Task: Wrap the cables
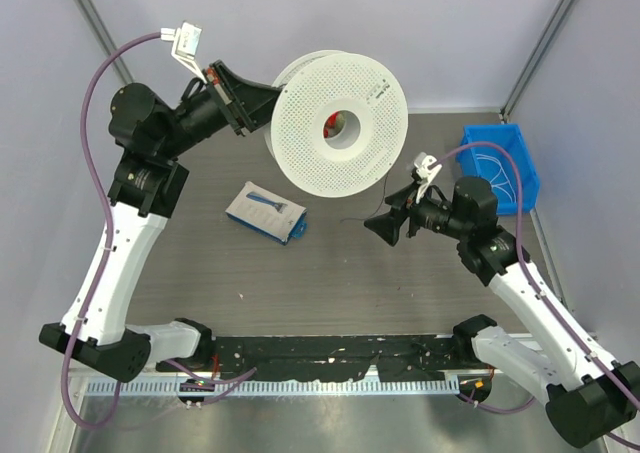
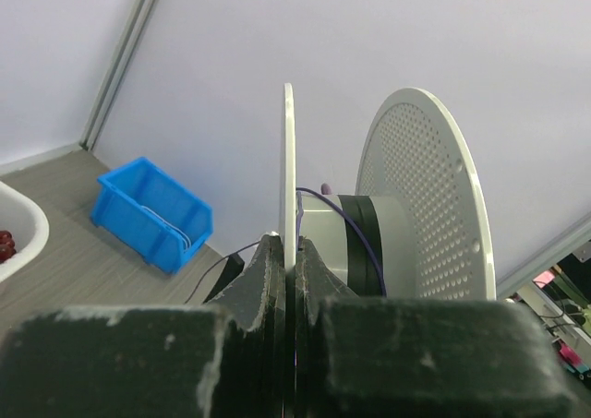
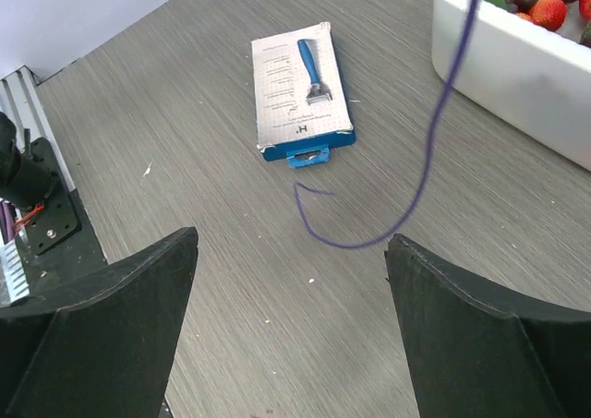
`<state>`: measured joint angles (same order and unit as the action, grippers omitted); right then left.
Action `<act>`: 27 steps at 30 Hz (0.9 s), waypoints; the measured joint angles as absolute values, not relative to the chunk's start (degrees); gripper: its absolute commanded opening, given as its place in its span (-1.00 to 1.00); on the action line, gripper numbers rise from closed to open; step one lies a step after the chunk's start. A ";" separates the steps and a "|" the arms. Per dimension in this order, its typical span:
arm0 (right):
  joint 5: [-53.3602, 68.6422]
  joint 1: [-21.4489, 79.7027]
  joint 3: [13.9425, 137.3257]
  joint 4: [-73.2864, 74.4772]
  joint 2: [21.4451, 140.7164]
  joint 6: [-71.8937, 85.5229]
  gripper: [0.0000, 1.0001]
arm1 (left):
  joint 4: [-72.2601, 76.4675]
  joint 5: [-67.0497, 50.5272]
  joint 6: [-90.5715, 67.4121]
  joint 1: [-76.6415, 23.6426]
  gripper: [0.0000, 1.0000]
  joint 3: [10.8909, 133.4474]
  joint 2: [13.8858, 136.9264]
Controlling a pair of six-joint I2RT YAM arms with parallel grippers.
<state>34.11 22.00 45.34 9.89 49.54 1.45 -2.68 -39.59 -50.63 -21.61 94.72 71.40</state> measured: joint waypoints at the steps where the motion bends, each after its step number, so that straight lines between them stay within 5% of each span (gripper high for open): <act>1: 33.69 22.00 44.88 9.45 49.71 1.45 0.74 | -2.33 -39.27 -50.68 -21.61 -1.00 94.80 71.53; 11: 28.36 21.98 41.01 5.10 50.26 2.33 0.64 | -0.84 -36.97 -50.63 -21.37 -1.00 96.01 71.90; 27: 27.11 21.98 37.67 -1.63 52.27 12.78 -0.44 | 1.56 -32.40 -50.26 -20.84 -1.00 96.73 71.94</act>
<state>27.11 21.98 37.67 -1.63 52.27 12.78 1.56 -32.40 -50.26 -20.84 96.73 71.94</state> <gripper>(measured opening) 0.382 0.046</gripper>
